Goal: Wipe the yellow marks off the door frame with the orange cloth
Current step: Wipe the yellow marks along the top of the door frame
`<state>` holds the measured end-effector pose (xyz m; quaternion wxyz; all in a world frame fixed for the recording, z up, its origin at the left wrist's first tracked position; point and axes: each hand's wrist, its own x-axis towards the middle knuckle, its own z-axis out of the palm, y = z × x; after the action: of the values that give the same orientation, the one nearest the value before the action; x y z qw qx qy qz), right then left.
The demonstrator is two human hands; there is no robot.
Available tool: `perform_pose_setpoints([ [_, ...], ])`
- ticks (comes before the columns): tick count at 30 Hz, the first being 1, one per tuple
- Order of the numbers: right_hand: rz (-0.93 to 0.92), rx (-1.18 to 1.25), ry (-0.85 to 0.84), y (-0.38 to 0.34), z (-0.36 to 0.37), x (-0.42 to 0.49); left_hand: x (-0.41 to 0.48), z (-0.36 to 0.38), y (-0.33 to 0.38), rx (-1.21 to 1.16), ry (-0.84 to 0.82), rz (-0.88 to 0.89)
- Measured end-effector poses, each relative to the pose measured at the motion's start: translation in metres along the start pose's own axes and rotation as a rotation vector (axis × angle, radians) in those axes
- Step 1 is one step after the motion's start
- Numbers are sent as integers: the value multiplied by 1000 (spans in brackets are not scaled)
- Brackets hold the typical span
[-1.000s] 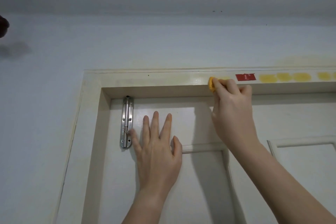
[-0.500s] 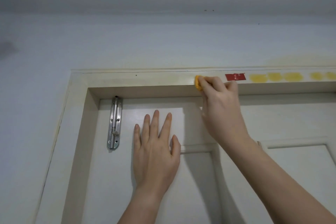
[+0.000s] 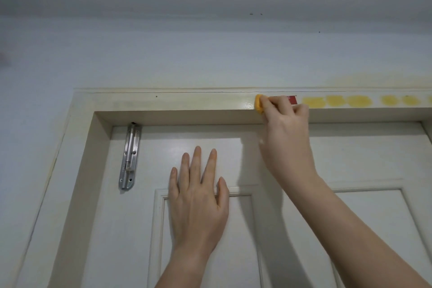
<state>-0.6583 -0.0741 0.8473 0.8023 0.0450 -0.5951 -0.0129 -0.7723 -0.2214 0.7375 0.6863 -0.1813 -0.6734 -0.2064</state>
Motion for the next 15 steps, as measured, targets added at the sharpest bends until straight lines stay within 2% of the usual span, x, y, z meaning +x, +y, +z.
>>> perform_pose_setpoints([
  [2,16,14,29,-1,-1,-11,-3,0,0,-1,-1,0],
  [6,-97,47,0,-17,10,-5,-4,1,0,-9,1,7],
  [12,79,-2,43,-7,-2,-13,-5,3,-4,-15,-5,18],
  [15,-32,11,12,-16,8,-7,-2,3,-1,-33,4,11],
])
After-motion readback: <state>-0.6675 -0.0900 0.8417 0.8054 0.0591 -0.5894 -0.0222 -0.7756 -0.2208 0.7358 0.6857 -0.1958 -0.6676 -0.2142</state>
